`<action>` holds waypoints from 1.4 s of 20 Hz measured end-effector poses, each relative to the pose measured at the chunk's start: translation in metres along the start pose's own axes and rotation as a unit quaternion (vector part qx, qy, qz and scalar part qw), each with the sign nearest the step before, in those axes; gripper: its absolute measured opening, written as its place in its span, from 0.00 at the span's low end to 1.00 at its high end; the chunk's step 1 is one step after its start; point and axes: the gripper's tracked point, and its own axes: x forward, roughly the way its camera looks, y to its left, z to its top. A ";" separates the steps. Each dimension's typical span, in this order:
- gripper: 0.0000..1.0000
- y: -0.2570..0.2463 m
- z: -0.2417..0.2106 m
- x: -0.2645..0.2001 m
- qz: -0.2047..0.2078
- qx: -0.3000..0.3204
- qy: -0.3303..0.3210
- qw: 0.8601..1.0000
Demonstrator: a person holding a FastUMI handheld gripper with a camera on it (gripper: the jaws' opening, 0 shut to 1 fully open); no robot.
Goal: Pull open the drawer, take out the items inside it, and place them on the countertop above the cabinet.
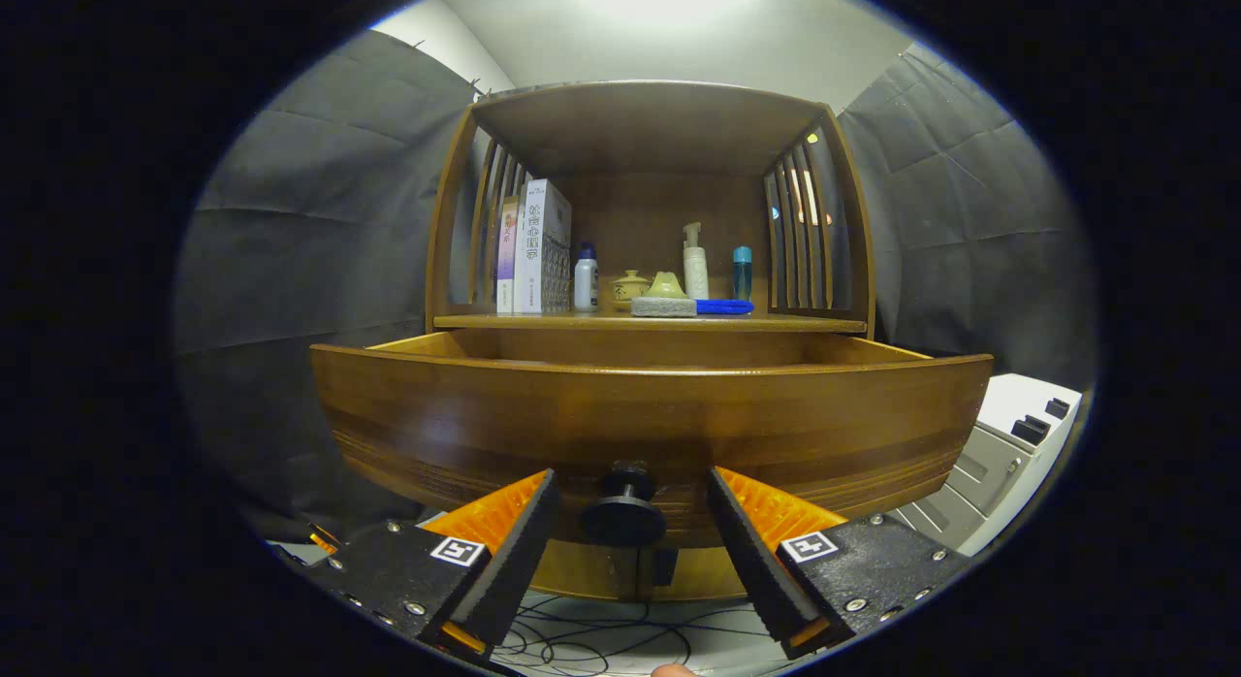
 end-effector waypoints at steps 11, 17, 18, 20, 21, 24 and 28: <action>0.96 0.001 0.016 0.015 -0.022 -0.031 -0.041 0.998; 0.96 0.001 0.027 0.032 -0.018 -0.019 -0.046 0.999; 0.96 0.001 0.029 0.033 -0.019 -0.017 -0.047 0.999; 0.96 0.002 0.029 0.037 -0.020 -0.013 -0.043 0.999; 0.96 0.002 0.028 0.040 -0.021 -0.014 -0.040 0.999; 0.96 0.002 0.027 0.041 -0.024 -0.012 -0.037 0.999; 0.95 0.003 0.031 0.060 -0.029 -0.010 -0.032 0.999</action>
